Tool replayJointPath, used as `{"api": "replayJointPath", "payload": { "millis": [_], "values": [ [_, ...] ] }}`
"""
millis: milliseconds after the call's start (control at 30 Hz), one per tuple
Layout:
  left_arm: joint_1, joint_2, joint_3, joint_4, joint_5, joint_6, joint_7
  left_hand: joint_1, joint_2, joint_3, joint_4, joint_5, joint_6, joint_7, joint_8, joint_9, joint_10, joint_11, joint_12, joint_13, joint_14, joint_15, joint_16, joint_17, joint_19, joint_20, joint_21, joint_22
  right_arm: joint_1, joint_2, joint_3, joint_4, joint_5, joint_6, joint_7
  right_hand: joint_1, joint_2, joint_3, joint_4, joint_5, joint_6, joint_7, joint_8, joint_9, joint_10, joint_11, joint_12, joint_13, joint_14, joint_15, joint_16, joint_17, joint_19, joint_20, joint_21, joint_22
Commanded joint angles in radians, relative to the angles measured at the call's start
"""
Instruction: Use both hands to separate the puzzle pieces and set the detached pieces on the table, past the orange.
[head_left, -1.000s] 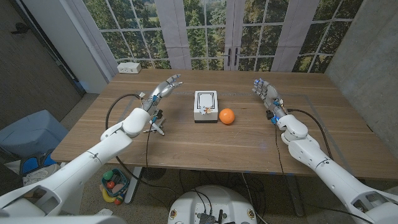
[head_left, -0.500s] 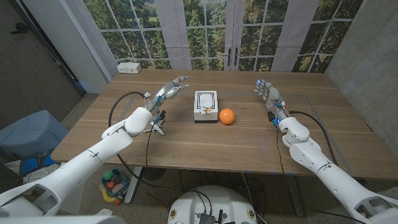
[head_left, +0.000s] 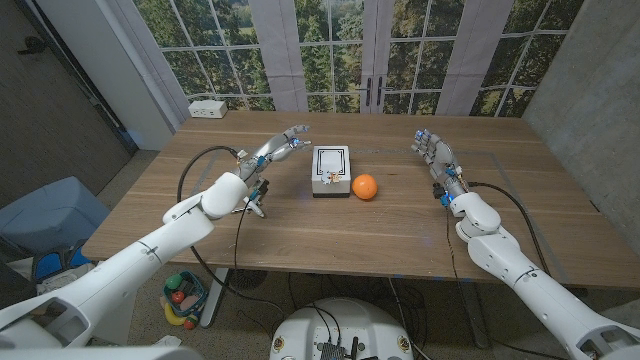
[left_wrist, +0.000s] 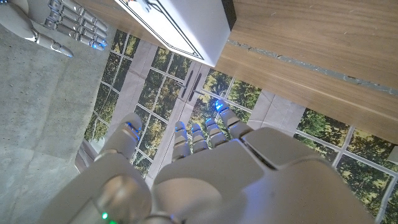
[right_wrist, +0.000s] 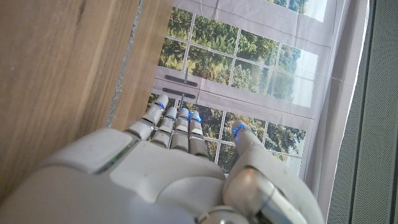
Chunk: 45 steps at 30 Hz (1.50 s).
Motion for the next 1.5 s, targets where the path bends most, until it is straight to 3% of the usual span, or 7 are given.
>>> {"api": "replayJointPath", "payload": {
  "millis": [33, 633, 833, 1067, 1167, 1300, 1500],
  "values": [
    [0.018, 0.018, 0.002, -0.042, 0.037, 0.009, -0.012, 0.011, -0.003, 0.003, -0.010, -0.001, 0.005, 0.002, -0.002, 0.004, -0.003, -0.009, 0.001, 0.006, -0.007, -0.031, -0.001, 0.002, 0.006, 0.001, -0.004, 0.001, -0.051, -0.008, 0.016, -0.042, -0.002, 0.022, -0.021, 0.009, 0.002, 0.000, -0.006, 0.000, 0.011, 0.001, 0.005, 0.003, 0.007, 0.001, 0.009, 0.002, 0.008, -0.018, 0.002, 0.003, 0.006, -0.054, -0.006, 0.005],
    [0.048, 0.059, -0.001, -0.089, 0.131, 0.023, -0.001, 0.026, 0.000, 0.004, -0.028, -0.003, -0.002, -0.021, -0.005, 0.005, -0.010, -0.008, 0.000, 0.007, -0.013, -0.033, -0.001, 0.002, 0.014, 0.008, -0.015, 0.001, -0.105, -0.007, 0.029, -0.074, -0.019, 0.061, -0.048, 0.010, 0.002, -0.002, -0.008, 0.000, 0.013, 0.001, 0.005, 0.004, 0.009, 0.000, 0.010, 0.002, 0.010, -0.018, 0.001, 0.003, 0.008, -0.053, -0.011, 0.005],
    [0.052, 0.078, 0.005, -0.088, 0.161, 0.030, -0.015, 0.039, 0.004, 0.004, -0.035, -0.004, 0.003, -0.083, -0.003, 0.005, -0.011, -0.009, 0.001, 0.007, -0.015, -0.035, 0.000, 0.003, 0.019, 0.009, -0.026, 0.002, -0.113, -0.002, 0.029, -0.078, -0.022, 0.065, -0.054, 0.010, 0.002, -0.002, -0.009, 0.000, 0.014, 0.000, 0.005, 0.004, 0.009, 0.000, 0.010, 0.002, 0.010, -0.018, 0.000, 0.002, 0.009, -0.053, -0.013, 0.006],
    [0.047, 0.094, 0.018, -0.094, 0.223, 0.048, -0.018, 0.049, 0.005, 0.002, -0.038, -0.005, 0.002, -0.132, -0.006, 0.006, -0.017, -0.005, 0.000, 0.008, -0.017, -0.037, 0.000, 0.003, 0.022, 0.014, -0.035, 0.003, -0.119, 0.001, 0.030, -0.078, -0.027, 0.076, -0.058, 0.010, 0.003, -0.003, -0.010, 0.000, 0.014, 0.000, 0.005, 0.004, 0.010, 0.000, 0.010, 0.002, 0.011, -0.018, 0.000, 0.002, 0.010, -0.052, -0.015, 0.006],
    [0.048, 0.104, 0.024, -0.105, 0.259, 0.063, -0.018, 0.051, 0.004, 0.002, -0.038, -0.005, -0.005, -0.136, -0.008, 0.006, -0.020, -0.010, 0.000, 0.008, -0.018, -0.037, 0.000, 0.003, 0.023, 0.016, -0.037, 0.003, -0.125, 0.002, 0.032, -0.079, -0.028, 0.081, -0.059, 0.010, 0.003, -0.003, -0.010, 0.000, 0.015, 0.000, 0.005, 0.004, 0.010, 0.000, 0.010, 0.002, 0.011, -0.017, 0.000, 0.002, 0.010, -0.053, -0.015, 0.006],
    [0.052, 0.116, 0.028, -0.123, 0.298, 0.086, -0.018, 0.060, 0.002, 0.000, -0.040, -0.006, -0.034, -0.107, -0.015, 0.006, -0.023, -0.013, 0.000, 0.008, -0.019, -0.037, 0.000, 0.003, 0.026, 0.015, -0.045, 0.003, -0.132, 0.004, 0.035, -0.082, -0.026, 0.086, -0.063, 0.010, 0.003, -0.003, -0.010, 0.000, 0.017, 0.001, 0.006, 0.004, 0.012, 0.001, 0.011, 0.002, 0.013, -0.017, 0.000, 0.002, 0.011, -0.053, -0.017, 0.006],
    [0.059, 0.130, 0.037, -0.148, 0.367, 0.112, -0.003, 0.067, -0.002, 0.000, -0.043, -0.006, -0.038, -0.097, -0.012, 0.007, -0.026, -0.017, 0.000, 0.008, -0.021, -0.041, 0.000, 0.003, 0.029, 0.012, -0.048, 0.003, -0.145, 0.006, 0.039, -0.081, -0.020, 0.097, -0.059, 0.011, 0.003, -0.003, -0.011, 0.000, 0.019, 0.002, 0.006, 0.004, 0.013, 0.000, 0.011, 0.002, 0.015, -0.018, 0.000, 0.002, 0.012, -0.053, -0.018, 0.006]
  ]
}}
